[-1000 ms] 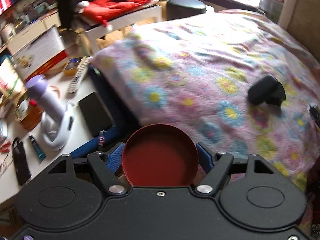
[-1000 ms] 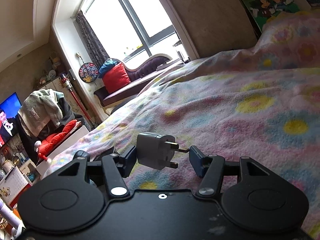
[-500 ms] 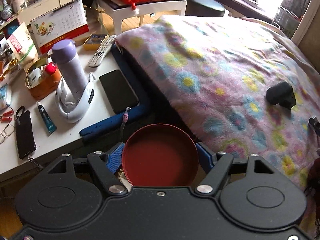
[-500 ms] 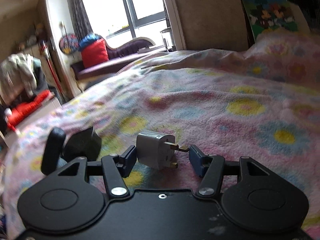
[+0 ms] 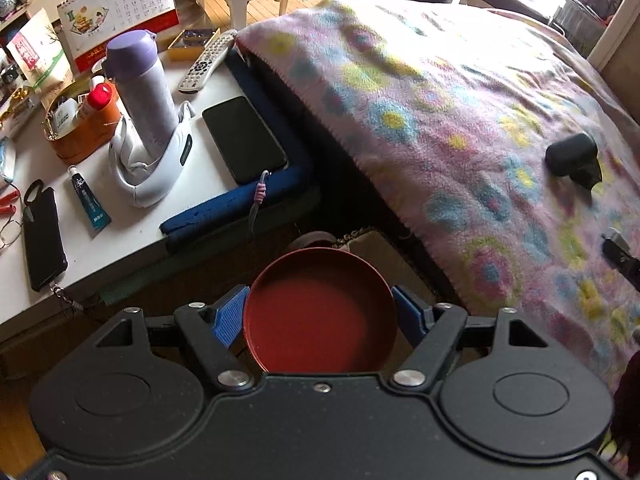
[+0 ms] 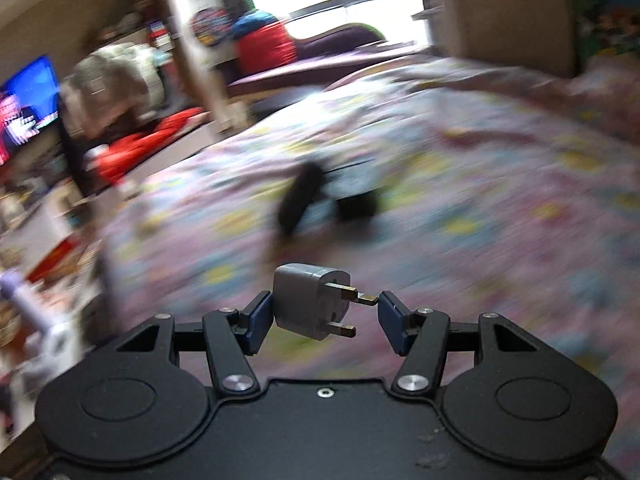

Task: Organize rigid objects
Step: 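Carry the grey adapter and red dish over the woven basket with both grippers, then open the left gripper to drop the red dish while the right gripper releases the adapter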

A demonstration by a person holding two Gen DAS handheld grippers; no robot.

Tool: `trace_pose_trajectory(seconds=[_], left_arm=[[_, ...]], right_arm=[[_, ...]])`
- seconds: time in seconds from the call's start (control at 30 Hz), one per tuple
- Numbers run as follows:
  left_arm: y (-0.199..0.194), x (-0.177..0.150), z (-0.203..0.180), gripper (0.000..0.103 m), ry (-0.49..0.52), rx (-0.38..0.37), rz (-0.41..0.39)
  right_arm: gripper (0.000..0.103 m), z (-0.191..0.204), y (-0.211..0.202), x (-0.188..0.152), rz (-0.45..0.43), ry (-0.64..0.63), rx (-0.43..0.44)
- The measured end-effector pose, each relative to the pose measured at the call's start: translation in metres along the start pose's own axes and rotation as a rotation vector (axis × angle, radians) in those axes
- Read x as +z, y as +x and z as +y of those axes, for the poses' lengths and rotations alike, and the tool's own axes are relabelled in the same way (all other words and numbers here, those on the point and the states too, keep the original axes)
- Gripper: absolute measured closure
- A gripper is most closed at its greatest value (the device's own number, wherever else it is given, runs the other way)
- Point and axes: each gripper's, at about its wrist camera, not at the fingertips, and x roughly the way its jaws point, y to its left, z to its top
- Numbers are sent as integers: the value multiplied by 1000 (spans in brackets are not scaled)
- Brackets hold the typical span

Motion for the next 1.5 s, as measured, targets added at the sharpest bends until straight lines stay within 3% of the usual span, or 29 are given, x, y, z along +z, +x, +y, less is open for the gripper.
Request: trace_pose_trajectory(seconds=[0.17,0.37,0.8,1.17,1.37,1.43,1.47,1.5], left_arm=[[4,-3,5,32,15,-8,19],[14,-4,11,32,23,-13,70],[27,-6,10,32,59,-16,142],[28,-9,27,32,-19,1,146],[34,-8,21,31,5,-16,177],[36,-9,15,23,34,-38,199],[36,-9,12,21,44,-46,201],[35,-9,11,18,51,-47,197]], right_arm=[[46,70,-10,-20,91,-77,180],[46,120,-16,-33,176,-147,277],[46,135,-20,-60,256,-235,145],[46,134,-16,-59,344,-214,195],[45,143,-11,-73,419,-269,243],[42,145,-12,-75,415,-282,250],[32,145,-13,-75,407,-285,245],[30,144,-13,-74,399,-283,242]])
